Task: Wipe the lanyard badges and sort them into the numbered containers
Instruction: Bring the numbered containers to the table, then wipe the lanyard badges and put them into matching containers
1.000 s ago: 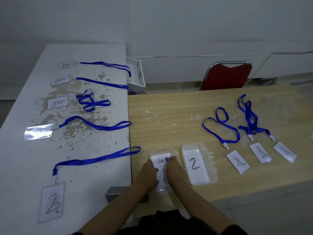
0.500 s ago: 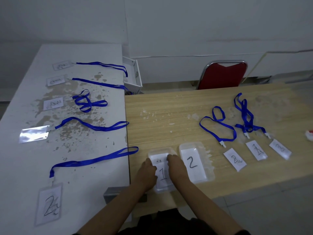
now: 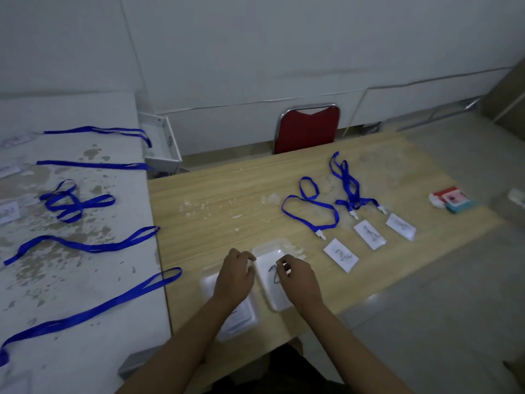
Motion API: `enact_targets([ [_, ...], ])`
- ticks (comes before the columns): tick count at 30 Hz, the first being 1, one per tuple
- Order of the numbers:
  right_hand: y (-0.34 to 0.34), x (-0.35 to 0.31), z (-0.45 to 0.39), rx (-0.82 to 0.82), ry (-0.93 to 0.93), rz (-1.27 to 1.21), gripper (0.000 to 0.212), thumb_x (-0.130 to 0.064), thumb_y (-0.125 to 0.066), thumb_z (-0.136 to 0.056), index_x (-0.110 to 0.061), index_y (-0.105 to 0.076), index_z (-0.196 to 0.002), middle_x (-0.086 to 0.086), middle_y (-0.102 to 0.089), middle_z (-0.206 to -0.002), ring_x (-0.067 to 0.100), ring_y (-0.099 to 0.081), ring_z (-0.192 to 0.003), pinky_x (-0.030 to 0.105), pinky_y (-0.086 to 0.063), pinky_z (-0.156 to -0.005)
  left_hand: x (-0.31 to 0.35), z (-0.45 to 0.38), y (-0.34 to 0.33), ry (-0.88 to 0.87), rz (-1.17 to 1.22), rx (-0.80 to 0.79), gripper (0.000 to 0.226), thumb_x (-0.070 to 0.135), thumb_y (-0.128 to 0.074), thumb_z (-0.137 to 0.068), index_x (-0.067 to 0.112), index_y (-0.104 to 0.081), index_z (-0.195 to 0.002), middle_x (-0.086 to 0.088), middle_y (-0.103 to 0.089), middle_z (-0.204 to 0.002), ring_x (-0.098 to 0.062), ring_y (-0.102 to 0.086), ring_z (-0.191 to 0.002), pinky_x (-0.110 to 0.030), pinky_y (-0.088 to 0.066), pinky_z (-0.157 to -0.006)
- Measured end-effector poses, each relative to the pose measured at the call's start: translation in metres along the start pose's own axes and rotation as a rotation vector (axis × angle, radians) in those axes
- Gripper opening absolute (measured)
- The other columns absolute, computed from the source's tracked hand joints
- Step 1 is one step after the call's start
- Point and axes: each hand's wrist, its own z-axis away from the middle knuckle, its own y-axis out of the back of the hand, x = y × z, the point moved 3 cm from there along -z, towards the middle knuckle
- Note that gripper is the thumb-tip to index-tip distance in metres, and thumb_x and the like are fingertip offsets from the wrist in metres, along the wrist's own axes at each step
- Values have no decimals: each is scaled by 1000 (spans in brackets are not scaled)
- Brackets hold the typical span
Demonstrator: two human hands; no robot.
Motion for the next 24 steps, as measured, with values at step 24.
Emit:
enact_targets([
  [24,265,326,-58,-19,-146,72,26,-41,-47,-98,-25,-67,-99,-6,-68,-90,9,-62,-81,32,-53,-73,264,-113,-290,140,105,-158,24,13,-55,-93,13,-56,-117,-6,-51,-113,-21,-55,-106,-25,-41,-84],
])
